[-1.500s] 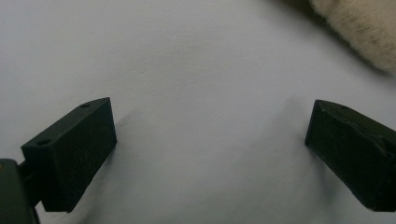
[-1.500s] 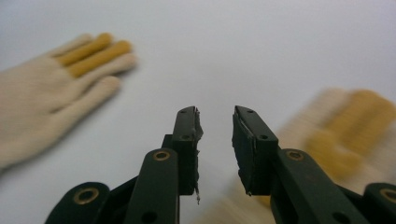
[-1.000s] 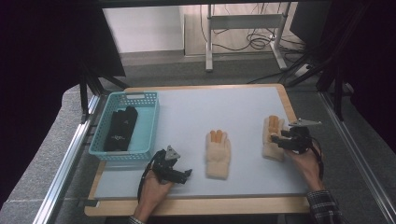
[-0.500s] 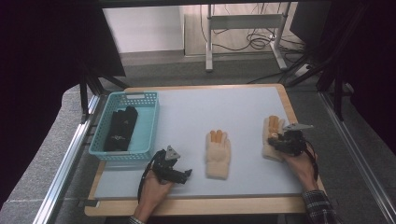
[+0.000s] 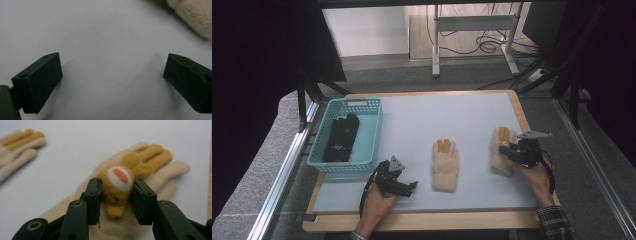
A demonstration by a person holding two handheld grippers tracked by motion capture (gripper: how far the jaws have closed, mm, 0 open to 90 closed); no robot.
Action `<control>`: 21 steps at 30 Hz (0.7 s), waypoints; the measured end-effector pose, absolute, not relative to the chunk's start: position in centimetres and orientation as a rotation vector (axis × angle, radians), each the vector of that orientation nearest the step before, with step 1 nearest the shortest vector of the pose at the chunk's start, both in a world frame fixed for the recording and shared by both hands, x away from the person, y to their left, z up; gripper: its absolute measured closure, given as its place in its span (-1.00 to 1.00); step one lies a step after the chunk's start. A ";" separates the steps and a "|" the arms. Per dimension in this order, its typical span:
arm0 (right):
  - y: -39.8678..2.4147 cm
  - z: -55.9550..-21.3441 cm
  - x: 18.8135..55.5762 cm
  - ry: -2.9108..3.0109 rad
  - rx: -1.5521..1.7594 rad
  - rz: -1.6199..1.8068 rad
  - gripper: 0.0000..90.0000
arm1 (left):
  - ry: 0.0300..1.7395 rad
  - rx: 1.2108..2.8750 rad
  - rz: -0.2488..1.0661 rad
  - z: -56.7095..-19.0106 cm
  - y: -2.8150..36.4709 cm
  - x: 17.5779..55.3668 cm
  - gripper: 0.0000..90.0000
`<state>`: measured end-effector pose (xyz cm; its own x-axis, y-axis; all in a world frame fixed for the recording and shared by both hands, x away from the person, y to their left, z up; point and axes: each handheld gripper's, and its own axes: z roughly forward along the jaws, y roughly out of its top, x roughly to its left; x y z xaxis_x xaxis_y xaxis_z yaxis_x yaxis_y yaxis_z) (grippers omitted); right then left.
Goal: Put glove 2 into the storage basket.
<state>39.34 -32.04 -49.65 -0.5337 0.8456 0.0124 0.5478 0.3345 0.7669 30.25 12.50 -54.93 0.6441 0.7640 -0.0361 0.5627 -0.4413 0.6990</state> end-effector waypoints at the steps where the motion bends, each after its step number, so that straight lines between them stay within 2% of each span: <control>1: -32.0 -49.5 39.2 2.215 1.228 1.052 0.34 | 1.027 2.168 0.373 -54.9 12.5 30.3 -0.95; 10: -30.3 -47.6 37.8 2.216 1.165 1.129 0.34 | 1.027 2.167 0.373 -54.9 12.5 30.2 -0.95; 21: -25.6 -45.4 35.6 2.285 1.022 1.233 0.34 | 1.022 2.174 0.375 -54.9 12.5 30.3 -0.95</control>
<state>35.59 -25.60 -45.40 -0.6788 0.7337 0.0324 0.4298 0.3611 0.8276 30.26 12.54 -54.91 0.6472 0.7617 -0.0315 0.5603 -0.4472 0.6971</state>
